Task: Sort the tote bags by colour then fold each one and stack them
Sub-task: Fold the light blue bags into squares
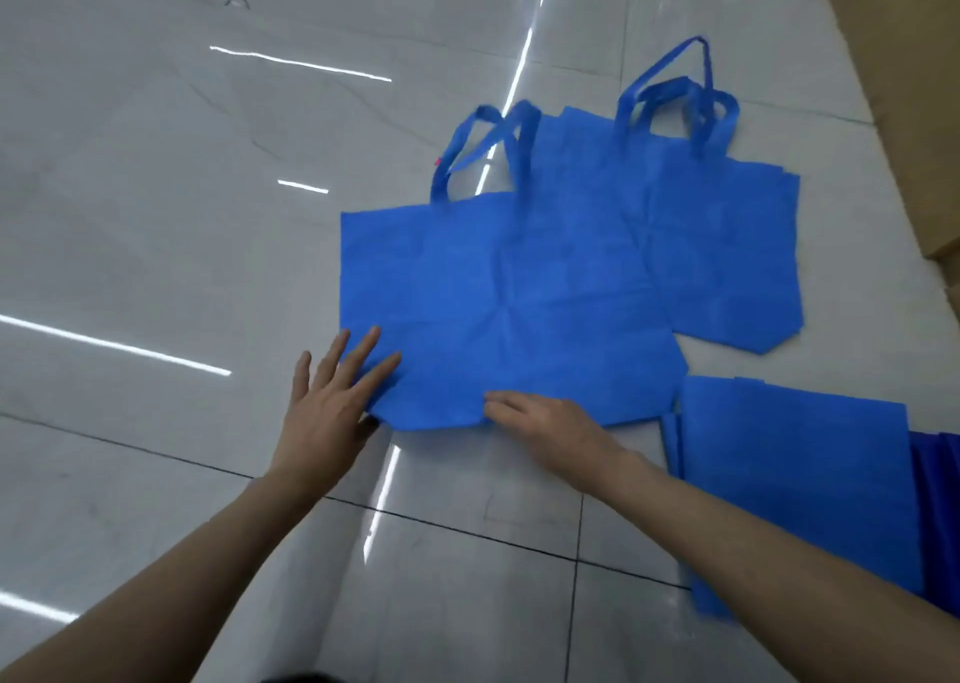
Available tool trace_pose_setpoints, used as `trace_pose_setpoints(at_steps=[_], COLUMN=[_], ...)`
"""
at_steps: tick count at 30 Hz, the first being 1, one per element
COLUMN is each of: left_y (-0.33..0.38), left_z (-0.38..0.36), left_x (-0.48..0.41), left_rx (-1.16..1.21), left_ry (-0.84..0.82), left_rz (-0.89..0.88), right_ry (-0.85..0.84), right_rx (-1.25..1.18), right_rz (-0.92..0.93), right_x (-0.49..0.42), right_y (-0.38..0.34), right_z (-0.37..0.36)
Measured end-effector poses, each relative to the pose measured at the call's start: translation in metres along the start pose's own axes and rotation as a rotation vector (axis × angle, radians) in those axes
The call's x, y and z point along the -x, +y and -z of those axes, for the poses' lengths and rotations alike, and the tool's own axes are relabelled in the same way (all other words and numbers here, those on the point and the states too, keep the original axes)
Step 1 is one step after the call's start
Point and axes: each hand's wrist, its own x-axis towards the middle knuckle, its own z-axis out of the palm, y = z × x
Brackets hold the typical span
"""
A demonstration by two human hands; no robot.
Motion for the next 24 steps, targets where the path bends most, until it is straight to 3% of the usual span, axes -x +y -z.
trace_pose_setpoints(at_steps=[2, 6, 9, 11, 14, 18, 24], left_y=[-0.011, -0.021, -0.031, -0.035, -0.032, -0.03, -0.025], left_z=[0.008, 0.02, 0.031, 0.039, 0.056, 0.07, 0.083], left_x=[0.014, 0.041, 0.058, 0.068, 0.08, 0.085, 0.079], left_rx=[0.031, 0.367, 0.549, 0.577, 0.67, 0.759, 1.069], left_ry=[-0.029, -0.052, -0.043, -0.078, -0.067, 0.048, 0.304], left_rz=[0.01, 0.213, 0.28, 0.281, 0.397, 0.532, 0.812], right_ry=[-0.009, -0.12, -0.12, -0.167, -0.26, -0.028, 0.318], right_rx=[-0.031, -0.052, 0.094, 0.125, -0.018, -0.389, -0.88], right_rz=[0.041, 0.026, 0.034, -0.039, -0.357, -0.626, -0.739], right_x=[0.003, 0.008, 0.018, 0.027, 0.049, 0.06, 0.049], right_y=[-0.013, -0.034, -0.028, -0.014, 0.006, 0.013, 0.01], right_z=[-0.001, 0.005, 0.016, 0.032, 0.061, 0.08, 0.101])
